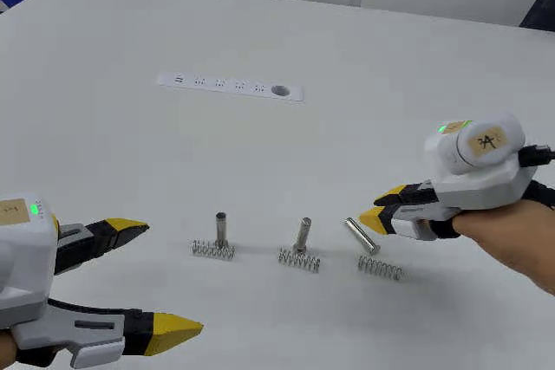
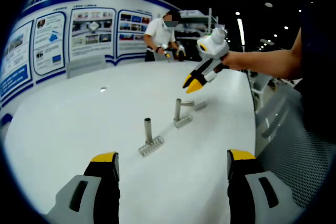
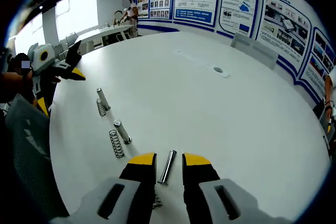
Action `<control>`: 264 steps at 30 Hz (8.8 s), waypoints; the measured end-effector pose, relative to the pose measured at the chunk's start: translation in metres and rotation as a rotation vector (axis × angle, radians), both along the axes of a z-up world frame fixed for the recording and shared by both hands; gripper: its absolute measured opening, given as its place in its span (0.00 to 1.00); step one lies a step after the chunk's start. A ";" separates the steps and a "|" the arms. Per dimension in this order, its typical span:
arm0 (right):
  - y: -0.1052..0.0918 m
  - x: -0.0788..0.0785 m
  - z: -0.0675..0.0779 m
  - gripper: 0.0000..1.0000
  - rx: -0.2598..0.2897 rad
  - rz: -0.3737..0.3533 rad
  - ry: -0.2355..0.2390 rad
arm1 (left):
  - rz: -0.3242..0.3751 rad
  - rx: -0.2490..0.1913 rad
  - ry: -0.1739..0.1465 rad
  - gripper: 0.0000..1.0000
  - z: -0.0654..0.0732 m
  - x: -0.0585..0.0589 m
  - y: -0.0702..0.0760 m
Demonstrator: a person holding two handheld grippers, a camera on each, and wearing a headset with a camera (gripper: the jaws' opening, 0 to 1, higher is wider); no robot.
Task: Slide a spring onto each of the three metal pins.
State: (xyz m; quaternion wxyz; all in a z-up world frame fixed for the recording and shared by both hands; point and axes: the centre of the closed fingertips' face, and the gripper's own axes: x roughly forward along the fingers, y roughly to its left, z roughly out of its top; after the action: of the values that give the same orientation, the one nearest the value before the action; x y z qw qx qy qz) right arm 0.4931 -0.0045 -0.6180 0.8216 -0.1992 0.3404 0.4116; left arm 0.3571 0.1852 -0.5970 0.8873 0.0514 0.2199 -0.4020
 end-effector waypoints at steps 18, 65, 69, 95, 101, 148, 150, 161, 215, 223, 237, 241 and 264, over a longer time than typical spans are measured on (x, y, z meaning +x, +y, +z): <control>0.007 0.013 -0.035 0.15 -0.081 -0.098 0.115 | 0.003 -0.004 0.006 0.85 -0.004 -0.002 0.002; 0.007 0.000 -0.049 0.09 -0.348 -0.136 0.280 | -0.003 -0.012 0.026 0.81 -0.009 -0.002 0.002; 0.005 0.002 -0.049 0.08 -0.360 -0.139 0.260 | -0.009 -0.013 0.017 0.81 -0.005 0.000 -0.002; -0.018 -0.024 -0.005 0.08 -0.089 -0.226 0.125 | -0.022 0.005 -0.056 0.80 0.022 -0.004 -0.002; -0.025 -0.027 -0.002 0.09 -0.025 -0.245 0.097 | -0.019 0.009 -0.061 0.80 0.025 -0.005 -0.001; -0.042 -0.063 -0.031 0.16 -0.099 -0.031 0.093 | -0.040 0.006 -0.040 0.78 0.017 -0.009 -0.010; -0.042 -0.062 -0.034 0.16 -0.109 -0.014 0.093 | -0.041 0.006 -0.037 0.78 0.016 -0.009 -0.010; -0.040 -0.067 -0.046 0.15 -0.152 0.079 0.128 | -0.038 0.008 -0.019 0.76 0.010 -0.012 -0.009; 0.041 -0.148 -0.017 0.11 -0.081 0.434 0.177 | -0.472 0.118 0.018 0.42 -0.031 -0.017 -0.108; 0.050 -0.153 -0.021 0.11 -0.097 0.483 0.174 | -0.508 0.142 0.014 0.34 -0.037 -0.018 -0.118; 0.057 -0.164 -0.023 0.11 -0.105 0.546 0.181 | -0.563 0.175 -0.002 0.16 -0.044 -0.028 -0.123; 0.060 -0.166 -0.023 0.11 -0.107 0.557 0.180 | -0.572 0.181 -0.006 0.12 -0.044 -0.030 -0.124; 0.058 -0.162 -0.023 0.12 -0.083 0.532 0.165 | -0.575 0.142 -0.039 0.10 -0.034 -0.027 -0.126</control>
State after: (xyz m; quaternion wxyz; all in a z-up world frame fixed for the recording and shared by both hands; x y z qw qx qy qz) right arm 0.3309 0.0537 -0.6414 0.6456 -0.2808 0.3583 0.6132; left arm 0.3303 0.0588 -0.6314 0.7352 0.1815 0.2068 -0.6195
